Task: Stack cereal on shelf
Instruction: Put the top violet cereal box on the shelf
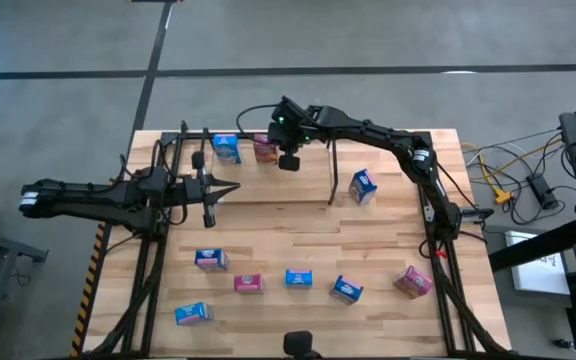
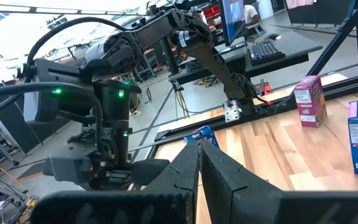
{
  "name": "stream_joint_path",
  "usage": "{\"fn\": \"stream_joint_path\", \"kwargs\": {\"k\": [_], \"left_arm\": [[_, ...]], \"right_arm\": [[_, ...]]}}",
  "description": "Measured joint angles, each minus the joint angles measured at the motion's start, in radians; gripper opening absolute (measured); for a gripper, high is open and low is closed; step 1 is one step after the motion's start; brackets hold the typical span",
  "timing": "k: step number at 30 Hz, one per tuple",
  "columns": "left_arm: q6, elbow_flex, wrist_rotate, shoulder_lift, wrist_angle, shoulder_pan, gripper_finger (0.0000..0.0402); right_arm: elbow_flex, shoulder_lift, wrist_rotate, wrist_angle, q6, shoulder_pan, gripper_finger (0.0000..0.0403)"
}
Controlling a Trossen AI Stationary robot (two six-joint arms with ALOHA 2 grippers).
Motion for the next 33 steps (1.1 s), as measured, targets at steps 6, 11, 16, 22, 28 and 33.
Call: {"fn": "stream_joint_path", "kwargs": {"k": [6,11,16,22,28,33], "left_arm": [[0.0,0.0,0.0,0.0,0.0,0.0,0.0],[0.0,0.0,0.0,0.0,-0.001,0.0,0.0],[0.0,0.0,0.0,0.0,-0.007,0.0,0.0],[0.001,0.0,0.0,0.0,-0.006,0.0,0.0],[0.003,0.0,0.0,0.0,-0.006,0.0,0.0],[0.003,0.0,0.0,0.0,-0.006,0.0,0.0]], "right_arm": [[0.002,0.001,0.002,-0.001,-0.003,-0.003,0.0016],[0.003,-0.013,-0.006,-0.032,0.018,-0.002,0.0016],[0.004,-0.027,-0.168,-0.125,0.045,0.003,0.0016],[0.002,-0.027,-0.238,0.046,0.066,0.017,0.0016],[-0.025,-0.018,-0.237,0.373,0.129,0.018,0.0016],[-0.029,0.028,-0.231,0.493,0.177,0.015,0.0016]]}}
